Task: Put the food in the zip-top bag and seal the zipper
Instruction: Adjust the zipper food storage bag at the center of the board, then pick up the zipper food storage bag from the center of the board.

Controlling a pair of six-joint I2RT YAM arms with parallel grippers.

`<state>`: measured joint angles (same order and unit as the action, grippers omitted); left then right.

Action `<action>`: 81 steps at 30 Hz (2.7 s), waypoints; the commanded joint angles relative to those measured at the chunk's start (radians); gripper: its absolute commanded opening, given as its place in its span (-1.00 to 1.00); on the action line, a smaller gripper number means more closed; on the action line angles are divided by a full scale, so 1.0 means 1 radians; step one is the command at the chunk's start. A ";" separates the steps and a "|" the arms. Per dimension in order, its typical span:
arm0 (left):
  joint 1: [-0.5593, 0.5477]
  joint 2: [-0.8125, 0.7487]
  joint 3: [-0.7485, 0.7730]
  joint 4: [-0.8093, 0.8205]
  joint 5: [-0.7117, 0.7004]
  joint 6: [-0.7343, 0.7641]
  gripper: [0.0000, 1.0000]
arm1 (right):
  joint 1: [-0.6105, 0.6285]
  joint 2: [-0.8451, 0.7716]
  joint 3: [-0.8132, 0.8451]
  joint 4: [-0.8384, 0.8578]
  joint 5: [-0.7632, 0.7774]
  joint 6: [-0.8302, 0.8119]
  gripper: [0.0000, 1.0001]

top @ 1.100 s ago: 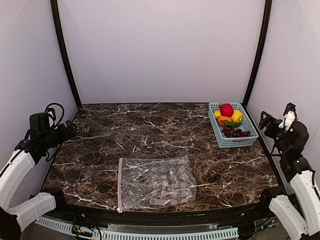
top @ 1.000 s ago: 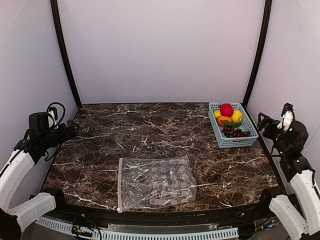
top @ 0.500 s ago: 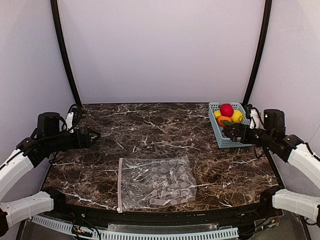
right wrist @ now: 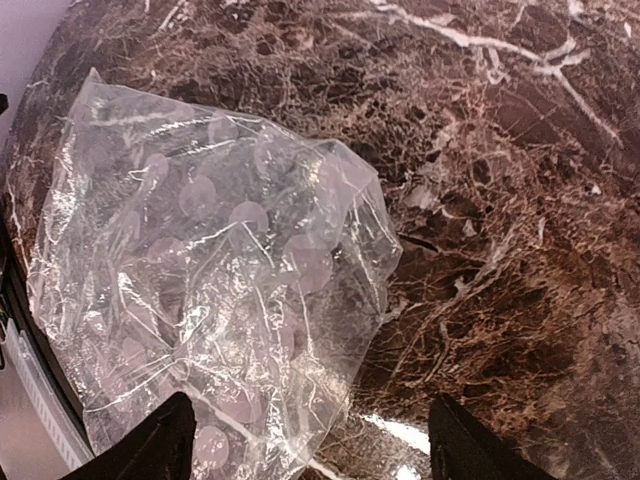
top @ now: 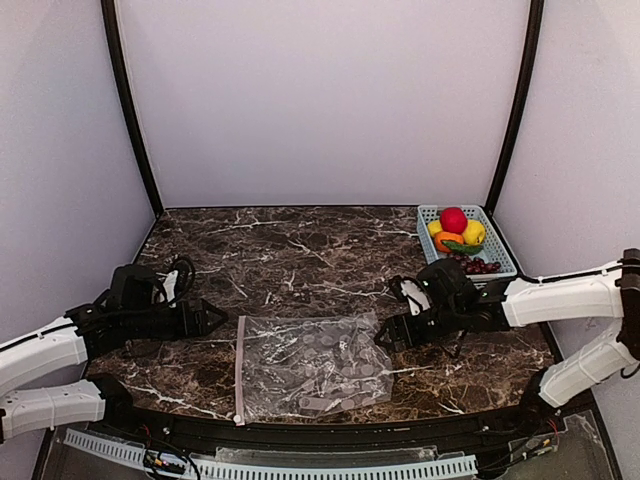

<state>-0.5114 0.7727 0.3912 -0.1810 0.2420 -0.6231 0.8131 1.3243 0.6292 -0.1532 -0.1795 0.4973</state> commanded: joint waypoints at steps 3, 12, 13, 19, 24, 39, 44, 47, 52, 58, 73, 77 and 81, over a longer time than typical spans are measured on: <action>-0.014 -0.003 -0.031 0.052 0.008 -0.050 0.87 | 0.073 0.109 0.059 0.046 0.074 0.000 0.38; -0.015 0.016 -0.059 0.081 0.068 -0.068 0.88 | 0.099 0.198 0.076 0.094 0.080 -0.001 -0.19; -0.015 0.017 -0.061 0.081 0.071 -0.067 0.87 | 0.102 0.207 0.080 0.094 0.083 -0.003 -0.19; -0.016 0.017 -0.067 0.079 0.080 -0.074 0.88 | 0.116 0.233 0.095 0.086 0.117 0.007 -0.94; -0.016 0.017 -0.074 0.080 0.093 -0.076 0.88 | 0.114 0.200 0.107 0.057 0.208 0.019 -1.00; -0.092 0.030 -0.077 0.079 0.111 -0.088 0.87 | -0.187 0.265 0.162 0.105 0.076 -0.172 -1.00; -0.118 0.031 -0.075 0.090 0.085 -0.114 0.87 | -0.236 0.274 0.194 0.090 0.045 -0.193 -0.77; -0.119 0.022 -0.072 0.101 0.073 -0.136 0.88 | -0.240 0.233 0.212 0.047 0.060 -0.236 -0.23; -0.119 0.022 -0.072 0.160 0.076 -0.172 0.89 | -0.238 0.067 0.216 -0.010 0.049 -0.313 0.26; -0.119 0.072 -0.056 0.226 0.072 -0.192 0.92 | -0.151 -0.081 0.212 -0.006 0.008 -0.372 0.28; -0.119 0.077 -0.076 0.279 0.003 -0.274 0.98 | 0.210 0.275 0.329 0.212 -0.054 -0.467 0.22; -0.118 0.054 -0.088 0.278 -0.005 -0.287 0.98 | 0.260 0.405 0.393 0.210 -0.038 -0.491 0.19; -0.118 0.043 -0.092 0.262 -0.007 -0.289 0.97 | 0.305 0.510 0.470 0.202 0.026 -0.522 0.16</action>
<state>-0.6266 0.8352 0.3187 0.0814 0.2497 -0.8982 1.0809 1.7588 1.0290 0.0303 -0.2050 0.0204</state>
